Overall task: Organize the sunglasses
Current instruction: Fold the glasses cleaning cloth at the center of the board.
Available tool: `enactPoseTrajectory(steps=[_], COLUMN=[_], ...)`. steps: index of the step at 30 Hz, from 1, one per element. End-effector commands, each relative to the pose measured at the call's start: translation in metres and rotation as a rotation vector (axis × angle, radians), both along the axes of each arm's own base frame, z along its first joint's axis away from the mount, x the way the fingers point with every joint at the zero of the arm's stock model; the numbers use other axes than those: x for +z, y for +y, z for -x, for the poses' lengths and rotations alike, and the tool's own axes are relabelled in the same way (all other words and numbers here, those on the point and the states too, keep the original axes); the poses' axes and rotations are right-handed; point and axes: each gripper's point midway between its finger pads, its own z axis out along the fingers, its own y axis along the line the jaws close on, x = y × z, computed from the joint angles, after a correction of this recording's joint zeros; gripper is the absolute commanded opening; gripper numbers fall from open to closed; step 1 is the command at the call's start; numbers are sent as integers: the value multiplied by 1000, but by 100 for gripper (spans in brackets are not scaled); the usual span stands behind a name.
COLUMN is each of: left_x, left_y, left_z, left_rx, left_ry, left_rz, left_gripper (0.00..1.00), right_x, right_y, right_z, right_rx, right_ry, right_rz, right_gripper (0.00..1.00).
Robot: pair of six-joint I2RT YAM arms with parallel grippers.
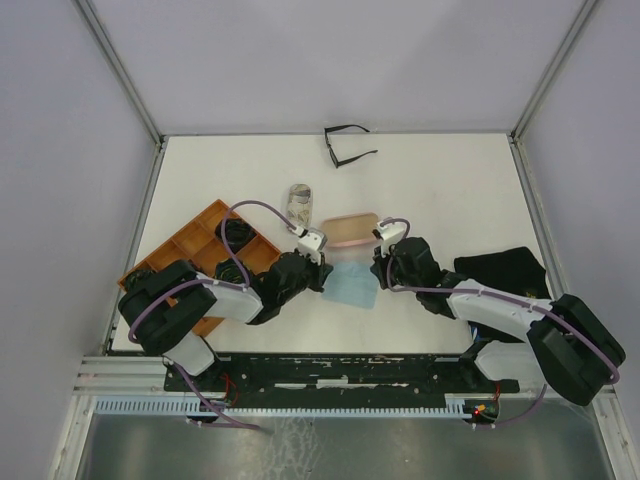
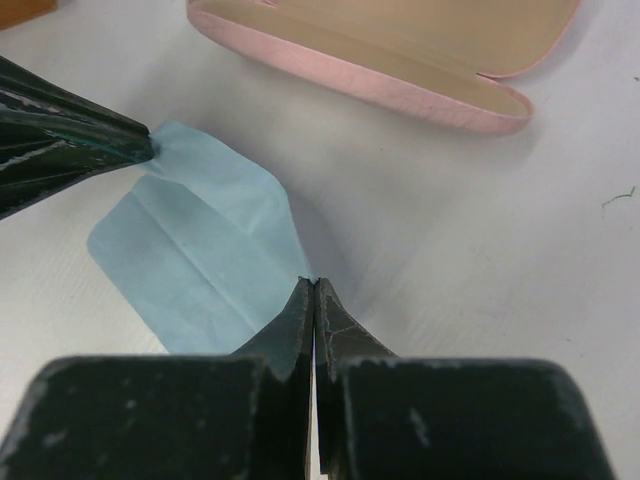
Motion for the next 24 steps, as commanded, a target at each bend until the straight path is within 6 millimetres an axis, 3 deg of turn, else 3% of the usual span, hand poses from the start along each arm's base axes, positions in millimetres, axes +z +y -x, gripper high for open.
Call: enactPoseTrajectory(steps=[1,24], left_x=[23,8], left_y=[-5,6], left_z=[-3,12], left_rx=[-36,-41], left_ry=[-93,-65], left_rz=[52,68], left_gripper=[3,3], right_x=[13,-13], right_y=[13,15], right_z=[5,41], right_rx=[68,135], right_ry=[-22,143], right_rz=[-72,-68], right_gripper=[0,0])
